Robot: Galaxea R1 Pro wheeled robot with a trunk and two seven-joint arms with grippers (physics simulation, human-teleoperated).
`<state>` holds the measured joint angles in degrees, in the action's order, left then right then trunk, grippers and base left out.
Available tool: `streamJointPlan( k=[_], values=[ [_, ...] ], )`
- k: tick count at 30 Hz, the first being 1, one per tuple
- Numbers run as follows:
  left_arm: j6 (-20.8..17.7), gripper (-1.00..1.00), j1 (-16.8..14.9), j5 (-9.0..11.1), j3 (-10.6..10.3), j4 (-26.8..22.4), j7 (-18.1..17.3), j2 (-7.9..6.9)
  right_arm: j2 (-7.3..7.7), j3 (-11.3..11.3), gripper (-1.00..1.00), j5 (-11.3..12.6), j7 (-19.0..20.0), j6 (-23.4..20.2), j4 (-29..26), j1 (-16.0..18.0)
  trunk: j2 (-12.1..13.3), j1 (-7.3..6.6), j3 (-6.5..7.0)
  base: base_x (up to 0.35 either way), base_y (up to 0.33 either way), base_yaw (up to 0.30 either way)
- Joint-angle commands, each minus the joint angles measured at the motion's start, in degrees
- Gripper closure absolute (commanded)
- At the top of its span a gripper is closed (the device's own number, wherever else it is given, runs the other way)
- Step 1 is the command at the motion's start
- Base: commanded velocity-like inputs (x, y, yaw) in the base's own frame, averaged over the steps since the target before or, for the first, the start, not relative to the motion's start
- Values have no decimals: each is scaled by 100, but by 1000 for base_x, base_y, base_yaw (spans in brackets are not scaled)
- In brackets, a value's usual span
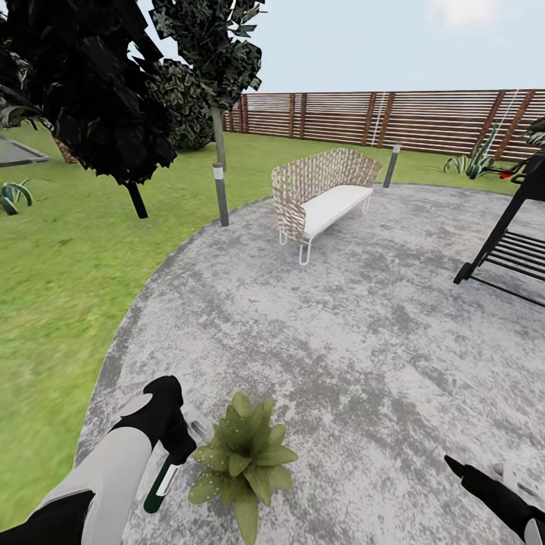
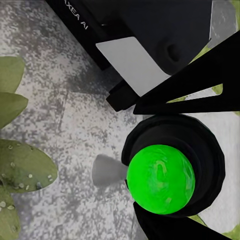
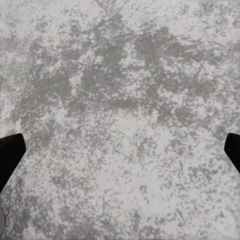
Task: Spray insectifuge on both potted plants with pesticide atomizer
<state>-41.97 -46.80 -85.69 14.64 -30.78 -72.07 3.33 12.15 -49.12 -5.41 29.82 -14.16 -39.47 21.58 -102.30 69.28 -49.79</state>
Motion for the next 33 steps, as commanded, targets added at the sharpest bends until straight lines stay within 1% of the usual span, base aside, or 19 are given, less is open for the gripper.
streamJointPlan(
  k=[1,6,10,20,25,29,33],
  values=[
    [-48,100,-4,-48,48,-7,-36,9,-3,-36,-100,-56,50,-26,-8,10,-3,0,-5,0,-4,6],
    [-48,100,-4,-45,48,-7,-36,9,-2,-30,-100,-56,49,-26,89,11,-3,0,-5,0,0,13],
    [-48,100,3,-45,48,-7,-36,9,-2,-28,-100,-56,43,-26,97,6,-3,0,-5,0,-42,209],
    [-48,100,39,-50,49,-3,-28,-2,-3,-27,-100,-57,43,-17,112,10,-3,0,-5,0,-254,45],
    [-48,100,53,-53,56,27,-27,-9,-3,-27,-100,-56,42,-17,109,9,-3,0,-5,0,-29,248],
    [-46,100,57,-47,55,223,-19,-8,-3,-27,-100,-56,42,-17,110,8,-3,0,-5,0,-3,278],
    [-48,100,57,-45,56,282,-18,-4,-4,-28,-100,-56,42,-17,110,8,-3,0,-5,0,0,272]
  ],
)
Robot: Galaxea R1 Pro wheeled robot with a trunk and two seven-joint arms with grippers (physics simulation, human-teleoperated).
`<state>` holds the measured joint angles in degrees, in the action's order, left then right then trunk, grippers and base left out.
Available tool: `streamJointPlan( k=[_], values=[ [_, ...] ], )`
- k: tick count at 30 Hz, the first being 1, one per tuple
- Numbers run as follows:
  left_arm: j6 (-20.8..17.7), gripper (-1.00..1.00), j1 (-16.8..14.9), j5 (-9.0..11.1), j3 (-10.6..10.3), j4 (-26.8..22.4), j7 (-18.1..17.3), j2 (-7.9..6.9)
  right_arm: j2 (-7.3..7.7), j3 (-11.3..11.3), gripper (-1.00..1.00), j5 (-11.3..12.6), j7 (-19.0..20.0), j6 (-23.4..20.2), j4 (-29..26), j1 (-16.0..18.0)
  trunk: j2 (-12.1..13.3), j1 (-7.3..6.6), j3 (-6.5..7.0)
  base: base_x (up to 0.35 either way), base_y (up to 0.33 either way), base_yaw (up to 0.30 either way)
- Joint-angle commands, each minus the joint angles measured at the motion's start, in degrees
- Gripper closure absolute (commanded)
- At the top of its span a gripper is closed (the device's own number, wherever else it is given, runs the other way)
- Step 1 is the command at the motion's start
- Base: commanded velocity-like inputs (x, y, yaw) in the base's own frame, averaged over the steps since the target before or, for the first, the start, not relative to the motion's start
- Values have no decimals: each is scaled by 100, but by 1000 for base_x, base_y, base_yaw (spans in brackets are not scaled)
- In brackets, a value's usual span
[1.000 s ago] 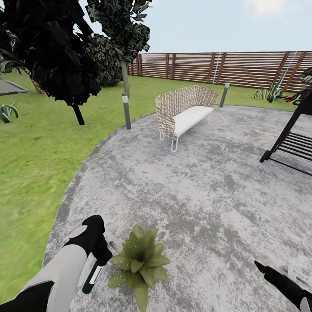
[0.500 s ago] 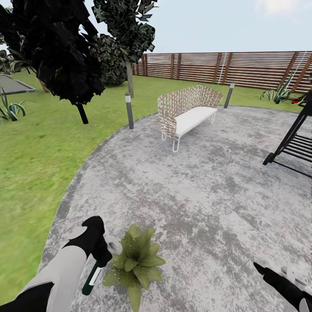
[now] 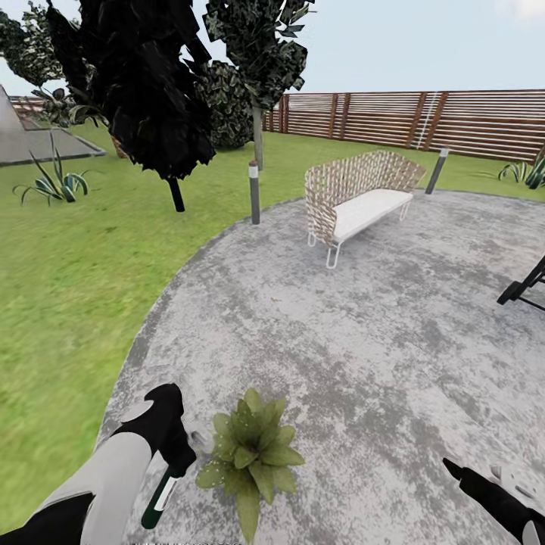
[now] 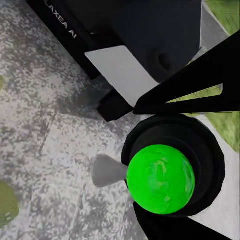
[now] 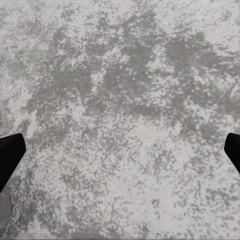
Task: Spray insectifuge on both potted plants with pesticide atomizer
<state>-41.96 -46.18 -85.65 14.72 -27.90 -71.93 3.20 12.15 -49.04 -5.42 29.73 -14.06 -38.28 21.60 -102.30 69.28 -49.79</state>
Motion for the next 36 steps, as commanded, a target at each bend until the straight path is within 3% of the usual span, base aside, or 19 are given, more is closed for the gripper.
streamJointPlan(
  k=[1,11,18,28,36],
  values=[
    [-49,100,-5,-49,48,-2,-32,11,-3,-36,-100,-56,51,-26,-7,6,-3,0,-5,0,0,245],
    [-48,100,-5,-48,48,6,-32,14,-3,-36,-100,-65,51,-35,-6,5,-3,0,-5,-123,-236,33],
    [-41,100,-5,-48,48,80,-28,14,-4,-33,-100,-65,51,-28,-5,6,-3,0,-5,-160,-196,229],
    [-39,100,-5,-40,48,191,-6,14,-4,-30,-100,-65,51,-31,-5,7,-3,0,-5,-15,-22,231],
    [-35,100,-5,-39,48,208,-6,14,-3,-27,-100,-71,45,-29,-4,10,-3,0,-5,0,-277,20]
  ],
)
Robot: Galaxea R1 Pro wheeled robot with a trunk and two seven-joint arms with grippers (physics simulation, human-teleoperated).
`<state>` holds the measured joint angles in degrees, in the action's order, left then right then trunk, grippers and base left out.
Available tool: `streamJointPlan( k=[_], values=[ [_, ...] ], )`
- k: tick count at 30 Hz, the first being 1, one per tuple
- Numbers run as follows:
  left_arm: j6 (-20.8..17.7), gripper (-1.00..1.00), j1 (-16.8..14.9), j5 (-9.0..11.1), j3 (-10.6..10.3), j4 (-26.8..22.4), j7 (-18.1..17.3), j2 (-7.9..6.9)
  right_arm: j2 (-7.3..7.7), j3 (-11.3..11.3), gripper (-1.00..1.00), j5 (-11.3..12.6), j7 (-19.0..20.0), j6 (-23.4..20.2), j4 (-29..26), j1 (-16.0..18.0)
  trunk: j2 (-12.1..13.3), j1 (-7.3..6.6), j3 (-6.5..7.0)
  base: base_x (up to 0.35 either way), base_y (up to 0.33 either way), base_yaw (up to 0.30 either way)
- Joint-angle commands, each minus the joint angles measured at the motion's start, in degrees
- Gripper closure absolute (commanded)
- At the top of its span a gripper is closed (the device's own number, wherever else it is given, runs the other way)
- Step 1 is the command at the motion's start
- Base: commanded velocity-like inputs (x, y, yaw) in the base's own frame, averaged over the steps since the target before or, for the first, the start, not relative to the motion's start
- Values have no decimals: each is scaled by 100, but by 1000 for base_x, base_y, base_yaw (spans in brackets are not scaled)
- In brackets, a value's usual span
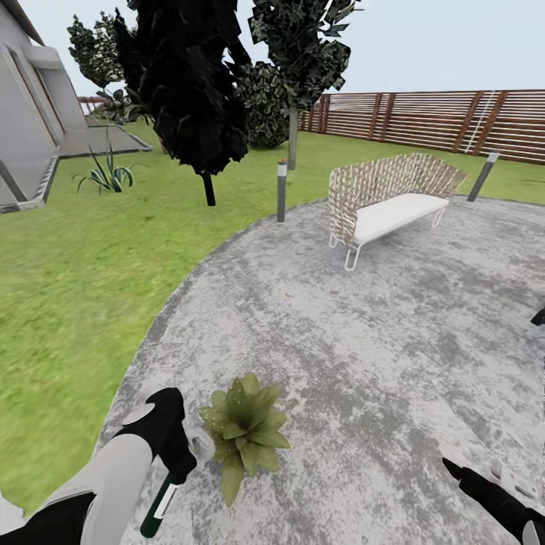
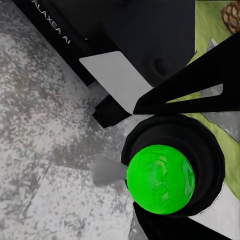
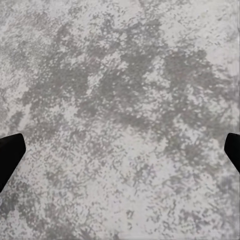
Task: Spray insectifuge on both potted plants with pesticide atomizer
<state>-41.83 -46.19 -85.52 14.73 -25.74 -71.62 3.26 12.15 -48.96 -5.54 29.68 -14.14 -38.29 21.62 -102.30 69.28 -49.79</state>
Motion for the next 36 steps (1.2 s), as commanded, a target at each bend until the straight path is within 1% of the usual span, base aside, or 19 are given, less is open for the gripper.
streamJointPlan(
  k=[1,5,12,19,21,22,23,24,26,27,28,30,33,36],
  values=[
    [-50,100,-4,-54,48,-6,-37,8,-3,-35,-100,-58,48,-20,-3,7,-3,0,-5,0,-320,108],
    [-48,100,-4,-59,52,-1,-37,3,-3,-35,-100,-52,51,-19,-3,8,-3,0,-5,0,-244,247],
    [-36,100,-4,-53,48,111,23,6,-3,-35,-100,-52,49,-19,-3,5,-3,0,-5,0,-20,242],
    [-15,100,134,-35,48,130,169,21,-4,-35,-100,-61,47,-19,-3,8,-3,0,-5,0,0,40],
    [-7,100,281,-12,48,174,716,31,-4,-35,-100,-61,46,-19,-3,7,-3,0,-5,0,0,2],
    [5,100,356,29,48,378,1124,33,-3,-35,-100,-61,43,-19,-3,6,-3,0,-5,0,0,0],
    [23,100,382,126,52,567,1341,34,-3,-35,-100,-58,42,-19,-3,7,-3,0,-5,0,0,0],
    [42,100,395,270,54,676,1462,34,-2,-35,-100,-59,40,-19,-3,7,-3,0,-5,0,0,0],
    [53,100,404,480,56,742,1540,35,-5,-35,-100,-60,38,-19,-3,4,-3,0,-5,0,0,0],
    [63,100,407,622,56,761,1581,35,-4,-35,-100,-61,38,-19,-3,6,-3,0,-5,0,0,0],
    [87,100,408,676,56,759,1612,35,-5,-35,-100,-61,38,-19,-3,6,-3,0,-5,0,0,0],
    [164,100,409,707,57,748,1663,35,-8,-35,-100,-61,38,-19,-3,7,-3,0,-5,0,0,7],
    [459,100,409,740,57,739,1773,37,-8,-35,-100,-61,38,-19,-3,5,-3,0,-5,0,0,131],
    [526,100,409,753,58,678,1809,65,-8,-35,-100,-61,38,-19,-3,5,-3,0,-5,0,0,213]
  ],
)
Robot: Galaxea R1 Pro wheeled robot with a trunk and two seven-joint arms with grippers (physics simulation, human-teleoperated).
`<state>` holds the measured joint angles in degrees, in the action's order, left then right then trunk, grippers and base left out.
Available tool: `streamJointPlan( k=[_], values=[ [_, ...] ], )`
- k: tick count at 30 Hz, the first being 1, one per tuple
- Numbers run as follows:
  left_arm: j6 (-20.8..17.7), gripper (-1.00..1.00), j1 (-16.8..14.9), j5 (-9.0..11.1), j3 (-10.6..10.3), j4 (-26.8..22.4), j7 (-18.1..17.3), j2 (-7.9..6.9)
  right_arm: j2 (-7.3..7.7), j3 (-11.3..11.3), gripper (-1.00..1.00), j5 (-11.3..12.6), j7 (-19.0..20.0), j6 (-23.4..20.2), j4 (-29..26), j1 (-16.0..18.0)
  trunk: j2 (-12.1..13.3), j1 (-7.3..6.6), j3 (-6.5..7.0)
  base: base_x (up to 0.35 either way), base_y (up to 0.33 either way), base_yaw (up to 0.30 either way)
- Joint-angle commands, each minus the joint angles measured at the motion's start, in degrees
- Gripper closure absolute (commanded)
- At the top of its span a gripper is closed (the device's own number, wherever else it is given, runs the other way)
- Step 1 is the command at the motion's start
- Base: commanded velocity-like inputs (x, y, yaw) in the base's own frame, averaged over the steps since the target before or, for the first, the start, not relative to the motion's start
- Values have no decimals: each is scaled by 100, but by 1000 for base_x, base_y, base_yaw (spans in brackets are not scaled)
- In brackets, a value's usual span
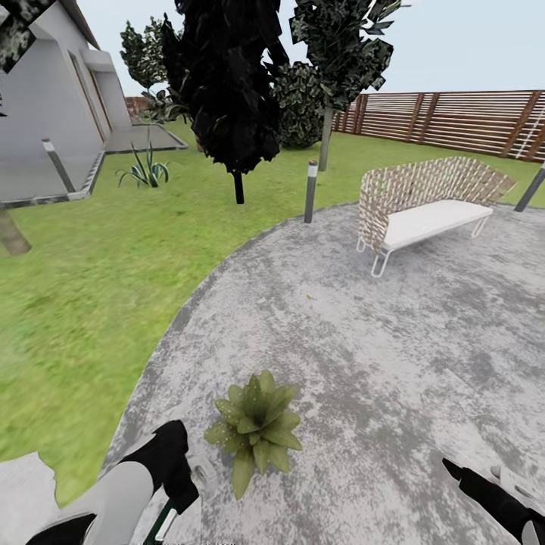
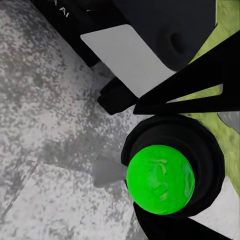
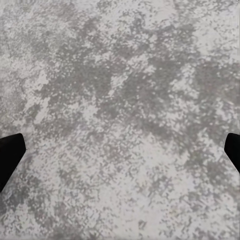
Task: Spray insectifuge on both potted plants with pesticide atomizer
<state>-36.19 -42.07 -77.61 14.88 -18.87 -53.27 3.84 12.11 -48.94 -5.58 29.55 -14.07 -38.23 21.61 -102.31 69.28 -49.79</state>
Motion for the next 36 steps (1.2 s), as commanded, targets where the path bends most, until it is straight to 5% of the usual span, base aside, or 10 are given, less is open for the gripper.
streamJointPlan(
  k=[1,5,7,11,27,36],
  values=[
    [-29,100,-3,-37,46,-117,-21,37,-2,-37,-100,-58,51,-26,-9,6,-2,0,-5,0,0,229],
    [-21,100,-3,2,50,-329,-17,144,-2,-37,-100,-56,51,-26,-9,5,-2,0,-5,0,0,96],
    [-10,100,-3,503,38,-371,-11,228,-2,-37,-100,-56,51,-26,-9,7,-2,0,-5,0,0,9],
    [51,100,-3,774,33,-379,-8,245,0,-37,-100,-53,51,-26,-9,8,-2,0,-5,0,0,2],
    [8,100,-5,816,33,-384,-37,270,0,-37,-100,-55,51,-26,-9,5,-2,0,-5,0,0,0],
    [-767,100,-54,791,25,-389,-73,345,2,-37,-100,-54,51,-26,-9,9,-2,0,-5,0,0,0]
  ],
)
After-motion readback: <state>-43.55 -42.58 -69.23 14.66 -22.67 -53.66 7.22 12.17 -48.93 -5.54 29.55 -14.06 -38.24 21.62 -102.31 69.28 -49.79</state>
